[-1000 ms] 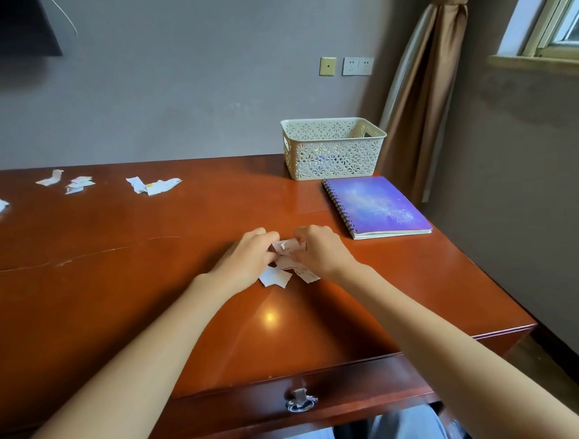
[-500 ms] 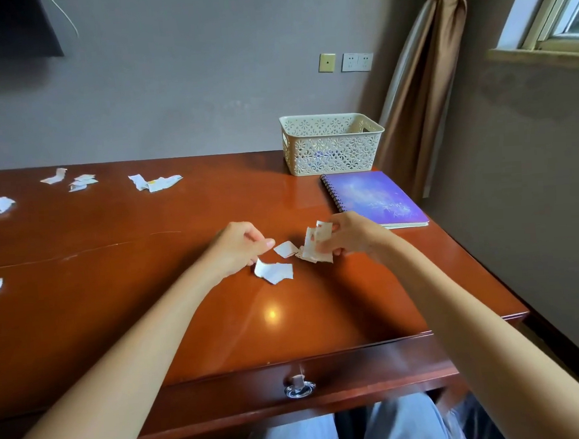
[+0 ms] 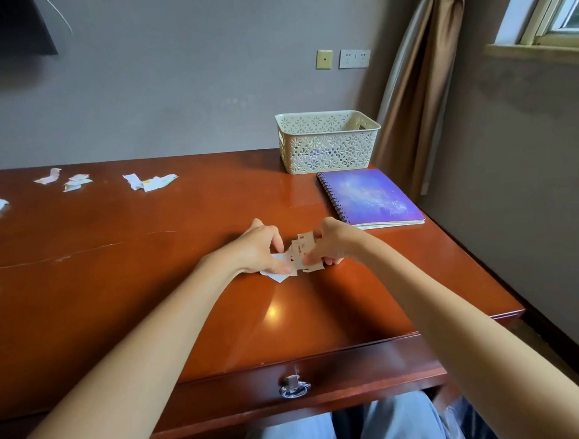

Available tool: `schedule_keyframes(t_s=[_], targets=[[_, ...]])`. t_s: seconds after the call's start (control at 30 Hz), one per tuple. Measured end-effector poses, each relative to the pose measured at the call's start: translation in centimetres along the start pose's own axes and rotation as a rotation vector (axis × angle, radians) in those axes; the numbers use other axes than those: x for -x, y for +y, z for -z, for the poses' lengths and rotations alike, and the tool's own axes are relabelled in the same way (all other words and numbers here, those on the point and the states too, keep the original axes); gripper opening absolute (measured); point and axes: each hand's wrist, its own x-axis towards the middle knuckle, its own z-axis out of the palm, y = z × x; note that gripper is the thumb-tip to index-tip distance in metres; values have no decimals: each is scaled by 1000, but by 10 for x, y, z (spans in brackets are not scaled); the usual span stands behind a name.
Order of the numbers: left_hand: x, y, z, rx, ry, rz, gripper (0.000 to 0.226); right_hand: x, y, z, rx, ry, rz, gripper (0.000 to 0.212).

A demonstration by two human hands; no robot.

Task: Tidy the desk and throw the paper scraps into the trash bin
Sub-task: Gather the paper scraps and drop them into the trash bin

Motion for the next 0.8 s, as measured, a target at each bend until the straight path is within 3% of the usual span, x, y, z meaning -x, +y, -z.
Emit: schedule_keyframes(t_s=[0.3,0.47,0.57,0.8], targets=[[-7,-8,-13,59,-6,-8,33,3,7,-5,-57,63,21,15],[-3,-4,-14,47,31,21,46,10,17,-5,-103,106,32,26],[-2,1,-14,8,63,64,41,14,24,-7,-140,131,50,14],[7,5,-17,26,99,118,29,21,29,-11,-216,171,76,15]])
